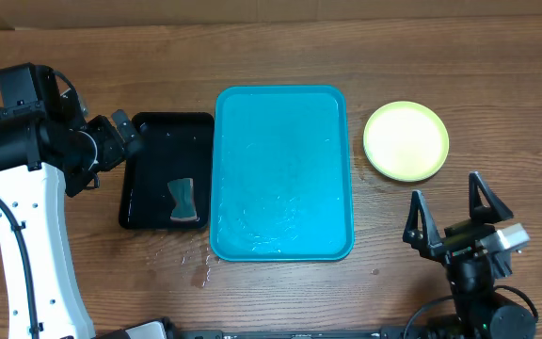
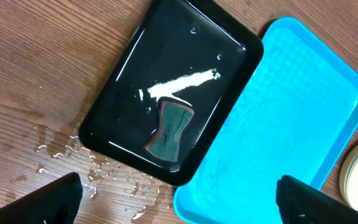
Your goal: Clean dirty plates on tray and stack at the side
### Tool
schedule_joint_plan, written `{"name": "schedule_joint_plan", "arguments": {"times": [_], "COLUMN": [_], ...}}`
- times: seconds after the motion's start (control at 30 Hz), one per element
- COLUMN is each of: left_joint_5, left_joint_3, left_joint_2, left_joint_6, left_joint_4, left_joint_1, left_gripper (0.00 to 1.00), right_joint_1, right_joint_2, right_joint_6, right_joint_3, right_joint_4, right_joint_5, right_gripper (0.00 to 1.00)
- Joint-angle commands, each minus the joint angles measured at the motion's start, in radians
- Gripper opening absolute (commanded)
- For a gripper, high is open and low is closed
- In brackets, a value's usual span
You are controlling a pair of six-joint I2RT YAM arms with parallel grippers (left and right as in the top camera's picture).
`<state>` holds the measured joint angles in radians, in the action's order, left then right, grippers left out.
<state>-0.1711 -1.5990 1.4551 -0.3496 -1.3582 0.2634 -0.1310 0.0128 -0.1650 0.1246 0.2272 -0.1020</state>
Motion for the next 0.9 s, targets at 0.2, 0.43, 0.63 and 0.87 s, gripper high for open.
{"name": "schedule_joint_plan", "arguments": {"times": [0.2, 0.43, 0.63, 0.87], "left_joint_5": [0.006, 0.006, 0.006, 0.006], "left_joint_3": [0.001, 0.001, 0.001, 0.001], "left_joint_2": [0.003, 0.003, 0.003, 0.003], "left_joint_6": [-0.017, -0.017, -0.017, -0.017], "left_joint_4": [0.002, 0.002, 0.002, 0.002], "left_joint_1": [-0.004, -0.004, -0.004, -0.004], "left_gripper": [1.0, 1.0, 1.0, 1.0], "right_joint_1": [0.002, 0.002, 0.002, 0.003], "right_joint_2": [-0.01, -0.01, -0.01, -0.01], "right_joint_6": [-0.018, -0.018, -0.004, 0.312], "right_joint_3": [-0.108, -0.117, -0.117, -0.117], "right_joint_4": [0.008, -0.113, -0.297, -0.301], "right_joint_5": [0.023, 0.023, 0.023, -0.014], "right_gripper": [1.0, 1.0, 1.0, 0.99]}}
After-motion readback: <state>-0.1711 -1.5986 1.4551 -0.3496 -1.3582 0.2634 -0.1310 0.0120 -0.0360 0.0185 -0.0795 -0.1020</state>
